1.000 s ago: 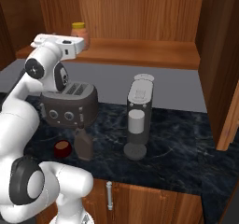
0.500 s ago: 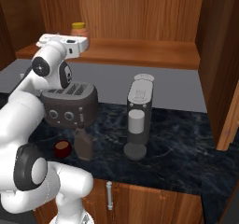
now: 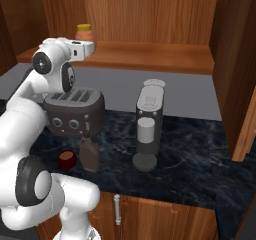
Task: Pick the syrup bottle and honey bottle from the cabinet and place them next to the mug.
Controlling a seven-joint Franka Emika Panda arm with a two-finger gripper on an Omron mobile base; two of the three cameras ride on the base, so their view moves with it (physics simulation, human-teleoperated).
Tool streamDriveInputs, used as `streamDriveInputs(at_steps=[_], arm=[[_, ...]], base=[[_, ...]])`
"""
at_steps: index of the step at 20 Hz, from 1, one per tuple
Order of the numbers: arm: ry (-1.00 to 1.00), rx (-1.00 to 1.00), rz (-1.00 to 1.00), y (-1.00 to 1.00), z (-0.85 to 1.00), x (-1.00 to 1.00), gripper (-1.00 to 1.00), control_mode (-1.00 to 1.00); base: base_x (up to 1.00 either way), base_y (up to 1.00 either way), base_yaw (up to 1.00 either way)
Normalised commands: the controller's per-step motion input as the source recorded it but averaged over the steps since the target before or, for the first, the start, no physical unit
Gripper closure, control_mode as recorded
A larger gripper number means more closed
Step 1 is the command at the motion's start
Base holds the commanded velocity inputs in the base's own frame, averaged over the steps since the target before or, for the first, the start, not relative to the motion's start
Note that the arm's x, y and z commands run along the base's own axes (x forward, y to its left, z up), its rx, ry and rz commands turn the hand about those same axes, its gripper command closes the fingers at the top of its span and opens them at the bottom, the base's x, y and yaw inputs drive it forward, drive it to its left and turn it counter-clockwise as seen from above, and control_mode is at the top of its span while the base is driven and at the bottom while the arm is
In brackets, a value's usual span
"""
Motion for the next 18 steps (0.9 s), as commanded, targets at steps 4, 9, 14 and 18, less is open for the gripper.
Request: streamDriveInputs(at_steps=[4,9,14,18], arm=[[0.01,0.0,0.0,0.0,0.01,0.01,-1.0,-1.0],[0.06,0.0,0.0,0.0,0.13,0.0,-1.0,-1.0],[0.01,0.0,0.0,0.0,0.0,0.0,-1.0,-1.0],[0.01,0.0,0.0,0.0,0.01,0.23,-1.0,-1.0]], base=[[0.0,0.0,0.0],[0.0,0.0,0.0],[0.0,0.0,0.0],[0.0,0.0,0.0]])
